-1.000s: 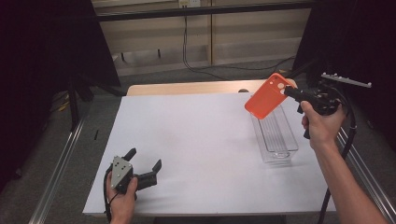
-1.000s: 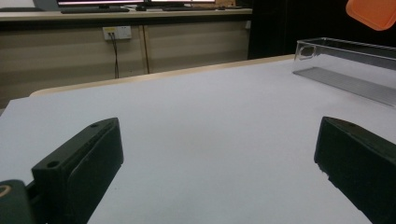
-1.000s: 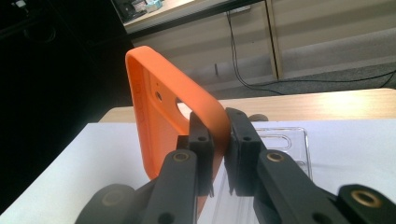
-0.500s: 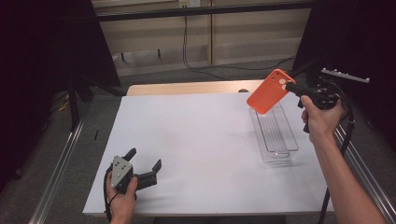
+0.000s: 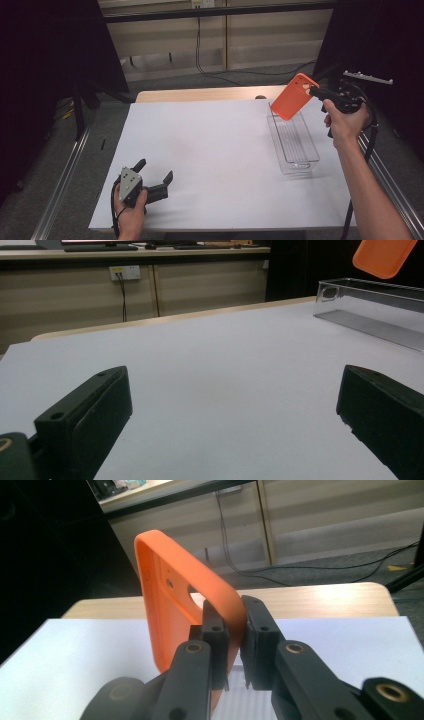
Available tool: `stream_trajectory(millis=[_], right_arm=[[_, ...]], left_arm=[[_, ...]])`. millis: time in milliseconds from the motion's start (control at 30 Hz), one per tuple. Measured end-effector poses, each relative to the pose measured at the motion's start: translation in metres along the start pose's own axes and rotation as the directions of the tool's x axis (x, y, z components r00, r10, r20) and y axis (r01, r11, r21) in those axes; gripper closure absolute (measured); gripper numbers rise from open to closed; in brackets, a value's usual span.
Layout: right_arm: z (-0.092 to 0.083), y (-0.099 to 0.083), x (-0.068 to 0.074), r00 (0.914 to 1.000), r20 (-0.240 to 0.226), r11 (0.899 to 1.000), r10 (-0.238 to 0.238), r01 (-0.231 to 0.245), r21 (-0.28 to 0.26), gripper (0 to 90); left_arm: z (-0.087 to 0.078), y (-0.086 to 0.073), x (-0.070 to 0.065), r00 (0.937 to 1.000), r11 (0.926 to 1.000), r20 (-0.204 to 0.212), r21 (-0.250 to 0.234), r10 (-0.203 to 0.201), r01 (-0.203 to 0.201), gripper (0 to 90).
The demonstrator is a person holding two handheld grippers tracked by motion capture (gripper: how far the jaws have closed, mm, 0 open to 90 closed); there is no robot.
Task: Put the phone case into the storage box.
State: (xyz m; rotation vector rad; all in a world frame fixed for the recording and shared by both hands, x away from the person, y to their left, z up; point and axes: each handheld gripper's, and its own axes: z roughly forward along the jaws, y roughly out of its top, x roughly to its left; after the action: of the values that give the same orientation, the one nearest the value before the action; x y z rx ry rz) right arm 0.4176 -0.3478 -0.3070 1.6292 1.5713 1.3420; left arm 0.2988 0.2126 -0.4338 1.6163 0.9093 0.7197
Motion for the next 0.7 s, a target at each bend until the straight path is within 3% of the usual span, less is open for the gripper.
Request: stream_trajectory(millis=[267,700], right_arm=[[0.009,-0.002,-0.002,0.9990,0.035,1.000,-0.027,0.027,0.002,81.6],[0.021,-0.002,-0.009,0.9949,0.047,0.996,-0.089,0.089,0.021,81.6]], left_arm=[[0.000,0.000,0.000,1.0000,1.0000,-0.002,0.000,-0.003,0.003,1.3],[0.000,0.000,0.000,1.0000,1.0000,-0.005,0.007,0.004,-0.004,1.4]])
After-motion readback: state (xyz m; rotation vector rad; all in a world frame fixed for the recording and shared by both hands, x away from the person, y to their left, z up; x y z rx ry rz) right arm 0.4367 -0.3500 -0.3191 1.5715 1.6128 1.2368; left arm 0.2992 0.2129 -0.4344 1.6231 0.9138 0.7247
